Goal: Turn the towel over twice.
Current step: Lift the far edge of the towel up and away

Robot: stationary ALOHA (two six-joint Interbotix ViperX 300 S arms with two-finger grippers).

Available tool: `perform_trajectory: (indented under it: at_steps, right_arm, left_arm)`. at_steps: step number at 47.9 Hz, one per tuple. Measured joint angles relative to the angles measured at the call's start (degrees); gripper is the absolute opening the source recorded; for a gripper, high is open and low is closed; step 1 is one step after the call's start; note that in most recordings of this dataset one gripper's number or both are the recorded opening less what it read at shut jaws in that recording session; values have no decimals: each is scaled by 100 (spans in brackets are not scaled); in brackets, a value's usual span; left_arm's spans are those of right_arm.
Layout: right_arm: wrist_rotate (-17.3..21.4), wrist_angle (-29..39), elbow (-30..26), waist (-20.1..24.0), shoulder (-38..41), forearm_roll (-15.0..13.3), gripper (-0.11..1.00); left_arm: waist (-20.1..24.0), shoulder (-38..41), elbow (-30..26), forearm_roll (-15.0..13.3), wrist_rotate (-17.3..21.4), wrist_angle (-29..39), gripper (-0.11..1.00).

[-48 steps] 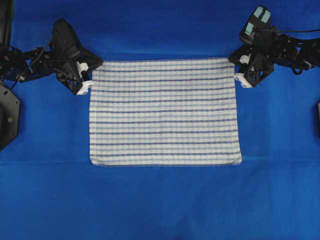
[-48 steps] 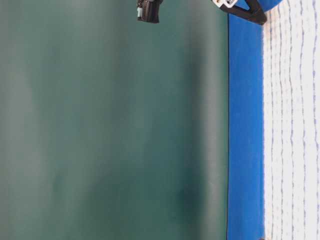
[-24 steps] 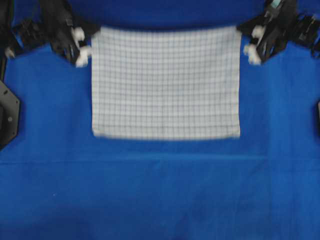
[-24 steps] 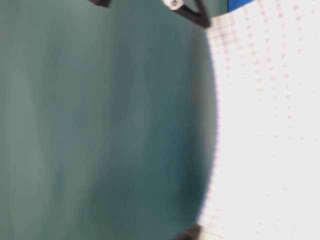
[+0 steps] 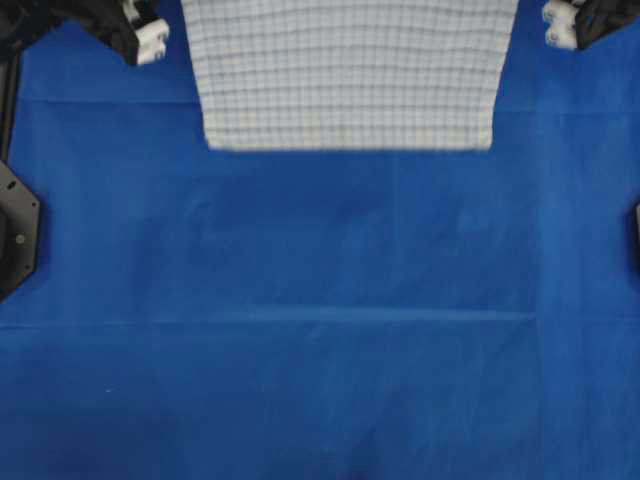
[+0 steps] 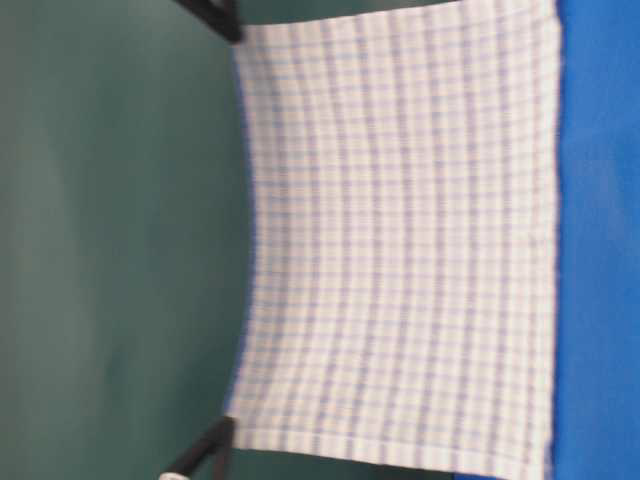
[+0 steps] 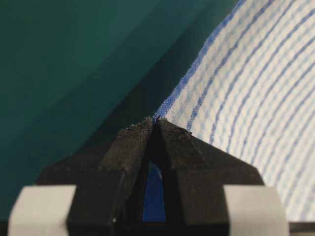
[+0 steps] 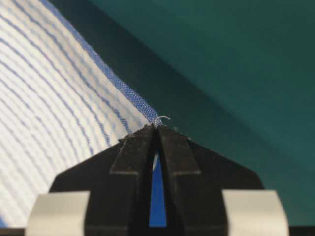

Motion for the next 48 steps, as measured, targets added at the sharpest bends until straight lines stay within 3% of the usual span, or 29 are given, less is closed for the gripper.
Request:
perform_trajectory:
  at_steps: [11,32,39,48]
  right_arm:
    - [0,281,-167,18,-466,-9,5]
    - [62,536,-167,352,-677,9,5]
    - [211,747,-9,677,-677,132,5]
    - [686,844,492,1063,-554,167,5]
  left_arm:
    - [-53,-369,-325,9,79,475,3]
    - [-264,-633,-352,9,79,967,3]
    - [-536,-624,-316,9,35,1424,3]
    - [-984,-527,88,0,-185,1679,3]
